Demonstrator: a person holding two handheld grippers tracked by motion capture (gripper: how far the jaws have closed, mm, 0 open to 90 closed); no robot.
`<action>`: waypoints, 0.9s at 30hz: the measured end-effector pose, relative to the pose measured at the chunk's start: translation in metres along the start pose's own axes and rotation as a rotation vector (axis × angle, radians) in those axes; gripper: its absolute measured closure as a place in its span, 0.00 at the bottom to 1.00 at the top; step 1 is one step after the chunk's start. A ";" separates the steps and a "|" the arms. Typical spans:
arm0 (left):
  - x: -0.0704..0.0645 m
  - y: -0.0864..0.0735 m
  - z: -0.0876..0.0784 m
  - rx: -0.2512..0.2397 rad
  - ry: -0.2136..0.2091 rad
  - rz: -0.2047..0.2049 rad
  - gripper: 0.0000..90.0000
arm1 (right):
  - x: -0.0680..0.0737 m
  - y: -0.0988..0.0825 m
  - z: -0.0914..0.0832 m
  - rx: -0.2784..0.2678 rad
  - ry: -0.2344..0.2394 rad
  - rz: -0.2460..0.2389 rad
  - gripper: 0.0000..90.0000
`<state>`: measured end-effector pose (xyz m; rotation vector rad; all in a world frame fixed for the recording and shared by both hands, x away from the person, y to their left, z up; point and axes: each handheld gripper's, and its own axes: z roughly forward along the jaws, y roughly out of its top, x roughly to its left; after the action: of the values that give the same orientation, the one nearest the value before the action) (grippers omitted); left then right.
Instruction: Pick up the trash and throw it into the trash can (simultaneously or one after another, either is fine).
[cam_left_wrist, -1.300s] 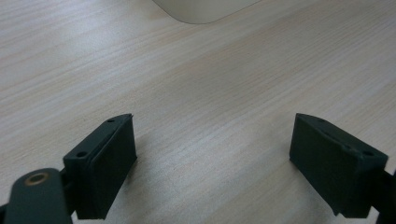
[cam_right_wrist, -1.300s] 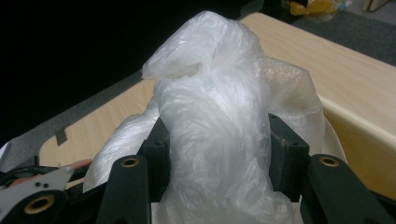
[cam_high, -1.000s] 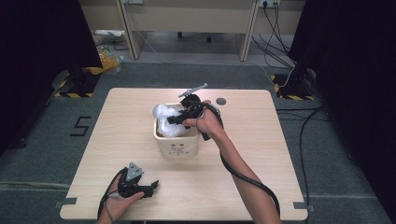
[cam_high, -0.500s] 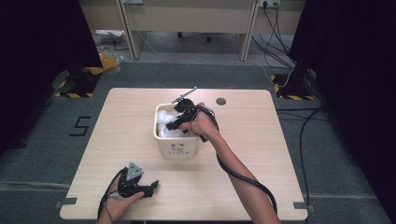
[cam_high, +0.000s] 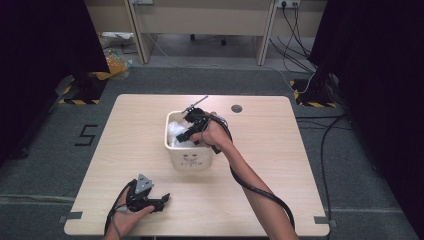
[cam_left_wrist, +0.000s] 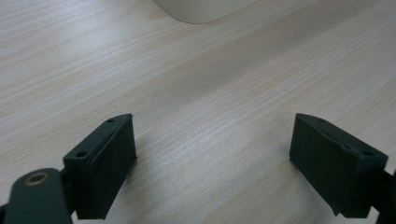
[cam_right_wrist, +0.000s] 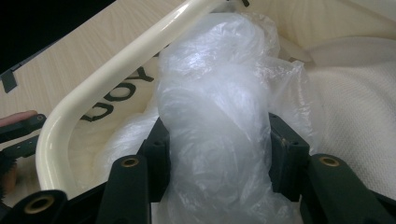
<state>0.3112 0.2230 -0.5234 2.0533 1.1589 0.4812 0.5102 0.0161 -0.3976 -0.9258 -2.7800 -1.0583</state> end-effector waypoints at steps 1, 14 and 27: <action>0.000 0.000 0.000 -0.002 0.000 0.000 0.15 | 0.000 0.000 0.000 -0.004 0.002 -0.003 0.57; 0.000 0.000 0.000 -0.003 0.000 -0.002 0.15 | -0.009 -0.007 -0.080 -0.233 0.053 0.052 0.45; 0.000 0.000 0.000 0.004 0.000 0.004 0.15 | -0.024 -0.049 -0.120 -0.282 -0.007 0.074 0.46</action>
<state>0.3112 0.2233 -0.5230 2.0599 1.1568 0.4812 0.4821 -0.0990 -0.3404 -1.0490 -2.6221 -1.4630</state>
